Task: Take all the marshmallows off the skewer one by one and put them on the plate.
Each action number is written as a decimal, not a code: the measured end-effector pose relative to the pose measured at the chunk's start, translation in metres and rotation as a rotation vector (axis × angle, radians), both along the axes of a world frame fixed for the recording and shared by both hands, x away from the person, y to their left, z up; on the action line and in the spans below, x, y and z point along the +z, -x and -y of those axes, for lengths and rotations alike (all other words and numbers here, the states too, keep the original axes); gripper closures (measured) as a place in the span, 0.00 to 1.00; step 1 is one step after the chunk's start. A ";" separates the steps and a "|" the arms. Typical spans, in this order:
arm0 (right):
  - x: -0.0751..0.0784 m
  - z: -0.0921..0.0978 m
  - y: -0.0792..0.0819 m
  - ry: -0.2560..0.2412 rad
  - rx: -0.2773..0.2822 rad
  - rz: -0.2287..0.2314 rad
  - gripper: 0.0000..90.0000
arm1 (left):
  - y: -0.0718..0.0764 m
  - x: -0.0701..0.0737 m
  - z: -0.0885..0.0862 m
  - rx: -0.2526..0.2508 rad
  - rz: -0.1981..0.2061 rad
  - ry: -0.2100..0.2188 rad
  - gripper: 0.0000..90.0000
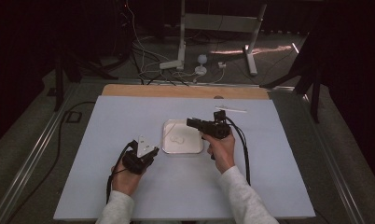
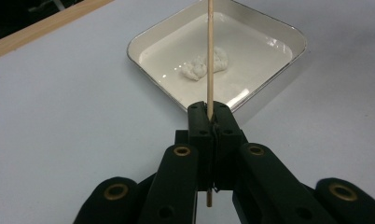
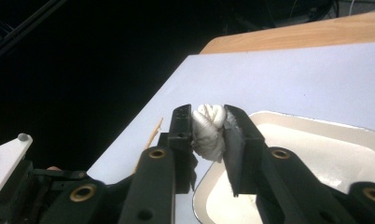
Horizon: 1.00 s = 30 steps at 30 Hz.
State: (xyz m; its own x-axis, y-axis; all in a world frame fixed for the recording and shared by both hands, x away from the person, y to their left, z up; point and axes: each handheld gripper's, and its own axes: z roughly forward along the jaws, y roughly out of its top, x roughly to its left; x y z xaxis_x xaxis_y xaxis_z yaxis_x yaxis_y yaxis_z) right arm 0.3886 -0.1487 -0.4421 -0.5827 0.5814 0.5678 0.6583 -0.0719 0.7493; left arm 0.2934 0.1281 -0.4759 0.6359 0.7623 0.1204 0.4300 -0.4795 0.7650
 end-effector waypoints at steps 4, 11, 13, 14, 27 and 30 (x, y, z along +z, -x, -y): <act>-0.004 -0.004 -0.002 0.029 0.006 -0.008 0.77 | 0.000 -0.001 0.002 -0.002 -0.006 0.001 1.00; -0.010 -0.010 -0.003 0.077 0.000 -0.008 0.69 | -0.002 -0.002 0.002 -0.003 -0.012 -0.001 1.00; -0.011 -0.011 -0.004 0.094 -0.001 -0.003 0.67 | -0.002 -0.003 0.003 -0.003 -0.012 -0.001 1.00; -0.011 -0.011 -0.004 0.097 -0.003 -0.004 0.65 | -0.002 -0.003 0.002 -0.003 -0.013 -0.004 1.00; -0.009 -0.011 0.005 0.219 0.014 0.095 0.21 | -0.005 -0.002 0.003 0.023 -0.034 0.047 1.00; -0.007 -0.009 0.008 0.252 0.009 0.123 0.16 | -0.007 -0.001 0.004 0.036 -0.045 0.067 1.00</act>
State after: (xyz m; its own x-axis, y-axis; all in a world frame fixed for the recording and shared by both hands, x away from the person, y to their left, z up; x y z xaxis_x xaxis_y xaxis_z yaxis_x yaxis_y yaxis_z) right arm 0.3807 -0.1396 -0.4493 -0.6443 0.6898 0.3302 0.5607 0.1325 0.8174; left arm 0.3009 0.1244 -0.4767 0.6116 0.7902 0.0401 0.4804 -0.4111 0.7747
